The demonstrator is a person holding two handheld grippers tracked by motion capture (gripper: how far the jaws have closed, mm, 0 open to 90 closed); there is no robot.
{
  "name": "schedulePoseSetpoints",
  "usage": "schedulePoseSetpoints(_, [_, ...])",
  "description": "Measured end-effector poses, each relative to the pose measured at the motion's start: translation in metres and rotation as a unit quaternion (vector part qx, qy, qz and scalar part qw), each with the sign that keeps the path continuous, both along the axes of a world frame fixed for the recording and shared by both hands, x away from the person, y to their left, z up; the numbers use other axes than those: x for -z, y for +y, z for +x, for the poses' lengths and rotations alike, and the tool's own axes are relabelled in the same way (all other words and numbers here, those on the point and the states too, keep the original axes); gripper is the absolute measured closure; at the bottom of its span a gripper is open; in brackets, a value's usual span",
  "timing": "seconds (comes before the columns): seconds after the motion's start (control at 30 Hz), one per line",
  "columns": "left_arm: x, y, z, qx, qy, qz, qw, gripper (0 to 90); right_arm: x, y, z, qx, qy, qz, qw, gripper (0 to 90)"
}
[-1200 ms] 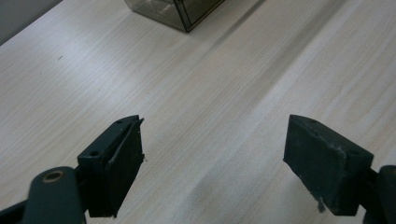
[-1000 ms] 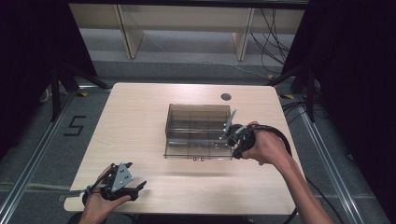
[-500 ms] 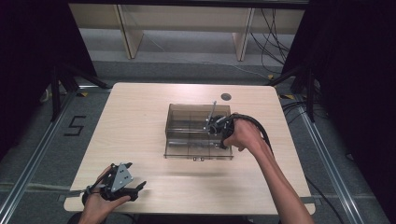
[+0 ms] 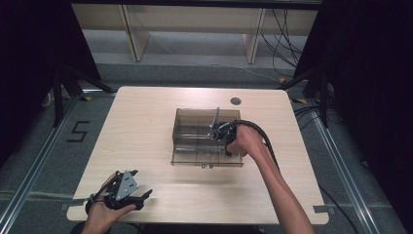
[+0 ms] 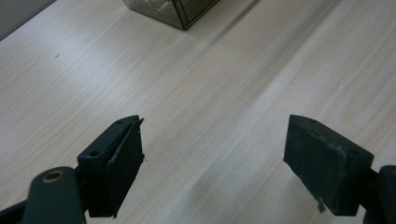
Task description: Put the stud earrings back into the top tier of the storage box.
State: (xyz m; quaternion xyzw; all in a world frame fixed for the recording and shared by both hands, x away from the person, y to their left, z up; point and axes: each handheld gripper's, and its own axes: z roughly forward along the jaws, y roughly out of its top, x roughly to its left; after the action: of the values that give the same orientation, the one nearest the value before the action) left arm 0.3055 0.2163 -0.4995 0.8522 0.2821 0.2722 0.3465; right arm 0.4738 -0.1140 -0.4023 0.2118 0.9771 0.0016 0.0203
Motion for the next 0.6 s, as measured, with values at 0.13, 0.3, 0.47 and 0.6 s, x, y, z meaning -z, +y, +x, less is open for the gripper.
schedulePoseSetpoints(0.13, [0.000,0.000,0.000,0.000,-0.003,-0.002,1.0000,19.0,-0.003,-0.002,0.001,0.018,-0.006,0.007,0.9998,79.4])
schedulePoseSetpoints(0.3, [0.001,0.000,-0.001,-0.002,-0.002,-0.008,1.0000,19.0,-0.013,-0.007,-0.002,0.013,-0.018,0.024,0.9995,77.8])
schedulePoseSetpoints(0.47, [0.000,0.000,0.000,-0.005,-0.006,-0.002,1.0000,19.0,-0.036,-0.023,-0.017,0.007,-0.043,0.043,0.9981,73.8])
schedulePoseSetpoints(0.6, [0.000,-0.001,0.000,-0.003,-0.002,-0.005,1.0000,19.0,-0.054,-0.047,-0.038,0.023,-0.064,0.068,0.9953,69.2])
